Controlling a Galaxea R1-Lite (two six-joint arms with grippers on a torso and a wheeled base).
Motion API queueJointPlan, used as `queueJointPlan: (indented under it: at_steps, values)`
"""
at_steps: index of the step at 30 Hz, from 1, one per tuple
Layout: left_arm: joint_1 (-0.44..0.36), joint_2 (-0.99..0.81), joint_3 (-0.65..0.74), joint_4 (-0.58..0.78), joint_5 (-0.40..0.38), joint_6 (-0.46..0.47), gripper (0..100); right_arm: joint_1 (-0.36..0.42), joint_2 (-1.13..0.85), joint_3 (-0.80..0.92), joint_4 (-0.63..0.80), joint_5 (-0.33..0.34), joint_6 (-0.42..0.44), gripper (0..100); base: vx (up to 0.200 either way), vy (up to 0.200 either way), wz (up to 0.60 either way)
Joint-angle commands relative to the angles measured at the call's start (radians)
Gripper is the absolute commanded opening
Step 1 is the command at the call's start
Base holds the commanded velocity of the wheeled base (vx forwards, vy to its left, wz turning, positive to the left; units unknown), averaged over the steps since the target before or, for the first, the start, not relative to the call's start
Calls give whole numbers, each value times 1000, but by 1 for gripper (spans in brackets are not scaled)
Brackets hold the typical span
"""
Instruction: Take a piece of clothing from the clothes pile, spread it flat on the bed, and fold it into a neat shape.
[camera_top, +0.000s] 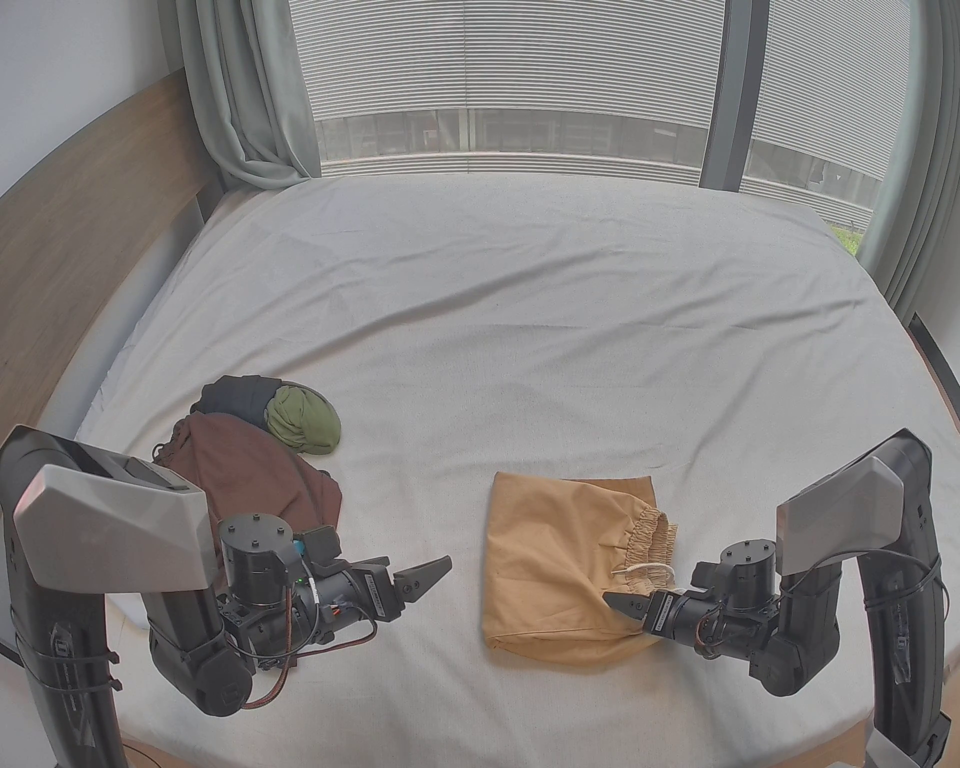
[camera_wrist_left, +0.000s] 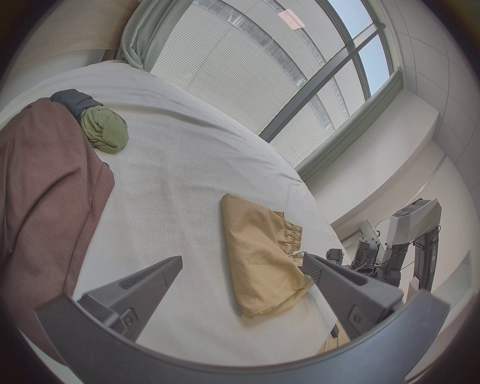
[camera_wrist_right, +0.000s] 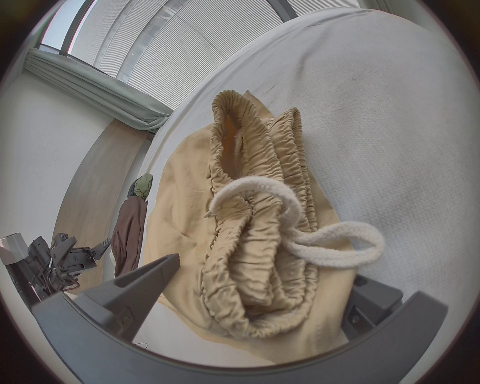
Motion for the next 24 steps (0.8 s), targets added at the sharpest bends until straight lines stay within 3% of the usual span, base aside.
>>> queueJointPlan:
  at_steps: [1,5,6,16,24]
  values:
    - [0,1,0,-1,0,-1,100,0,11,-11,-1,0,5,100,0,0,0]
    - [0,1,-1,-1,0,-1,100,0,11,-12,-1,0,10,100,0,0,0]
    - [0,1,-1,-1,0,-1,100,-1,11,-14,-1,0,10,0,0,0,0]
    - [8,-3,0,-1,6,12,100,-1,14,-12,-1,0,10,0,0,0,0]
    - [58,-23,60,-7,61,314,100,-1,20,-14,-3,-2,11,0,0,0,0]
